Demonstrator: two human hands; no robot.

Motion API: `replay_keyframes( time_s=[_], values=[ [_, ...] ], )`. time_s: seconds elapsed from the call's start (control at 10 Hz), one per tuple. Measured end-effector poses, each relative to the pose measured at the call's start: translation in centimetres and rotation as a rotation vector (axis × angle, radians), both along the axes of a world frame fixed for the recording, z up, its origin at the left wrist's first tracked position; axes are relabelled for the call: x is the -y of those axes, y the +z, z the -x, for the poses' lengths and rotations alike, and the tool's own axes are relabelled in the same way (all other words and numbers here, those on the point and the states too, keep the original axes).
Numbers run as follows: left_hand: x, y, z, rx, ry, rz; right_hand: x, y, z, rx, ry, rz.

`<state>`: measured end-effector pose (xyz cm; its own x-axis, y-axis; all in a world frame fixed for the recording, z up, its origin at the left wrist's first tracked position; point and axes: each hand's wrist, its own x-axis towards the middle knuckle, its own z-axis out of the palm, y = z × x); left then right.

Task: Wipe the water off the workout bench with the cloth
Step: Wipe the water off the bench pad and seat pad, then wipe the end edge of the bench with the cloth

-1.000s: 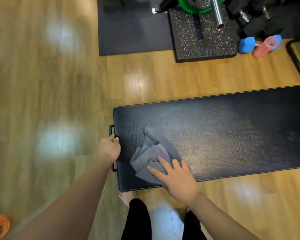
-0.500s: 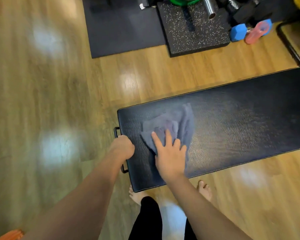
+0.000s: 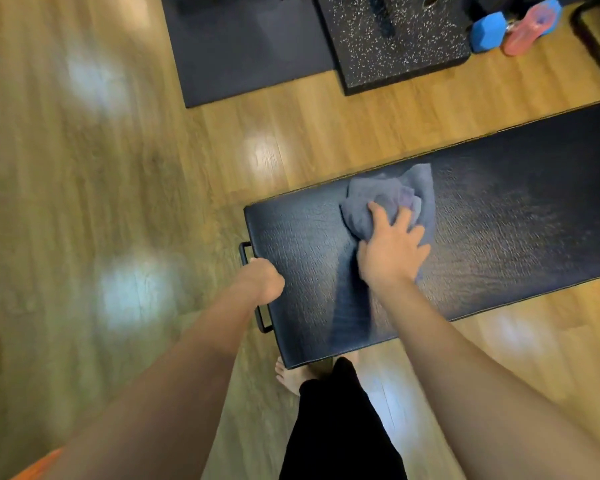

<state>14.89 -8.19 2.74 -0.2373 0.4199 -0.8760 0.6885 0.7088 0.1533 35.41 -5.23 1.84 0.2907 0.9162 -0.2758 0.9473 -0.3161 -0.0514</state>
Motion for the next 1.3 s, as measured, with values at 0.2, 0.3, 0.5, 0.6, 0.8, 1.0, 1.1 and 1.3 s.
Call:
replay_keyframes(
  time_s=[0.2, 0.3, 0.5, 0.6, 0.8, 1.0, 1.1, 1.3],
  values=[
    [-1.1, 2.0, 2.1, 0.053, 0.190, -0.051, 6.2, -0.6, 9.3, -0.138, 0.542, -0.001],
    [1.1, -1.1, 3.5, 0.092, 0.368, -0.048, 5.9, -1.5, 7.1, -0.125, 0.789, -0.105],
    [4.5, -4.9, 3.1, 0.243, 0.407, -0.073, -1.8, -0.1, -0.3, 0.007, 0.335, 0.012],
    [2.2, -2.8, 3.0, 0.220, 0.368, -0.030, -2.8, 0.6, 0.6, 0.033, 0.133, 0.037],
    [-1.8, -0.5, 3.8, 0.129, 0.434, -0.048, 3.6, 1.1, 6.7, -0.015, 0.361, 0.111],
    [-2.2, 1.4, 3.5, 0.157, 0.375, -0.091, 7.9, 0.9, 7.9, -0.159, 0.331, 0.041],
    [-1.6, 1.7, 3.4, 0.250, 0.265, -0.055, 7.0, 1.1, 9.8, -0.147, 0.009, 0.034],
    [-1.6, -0.7, 6.1, 0.393, 0.295, -0.130, 8.4, 0.6, 19.8, -0.183, -0.231, 0.116]
  ],
)
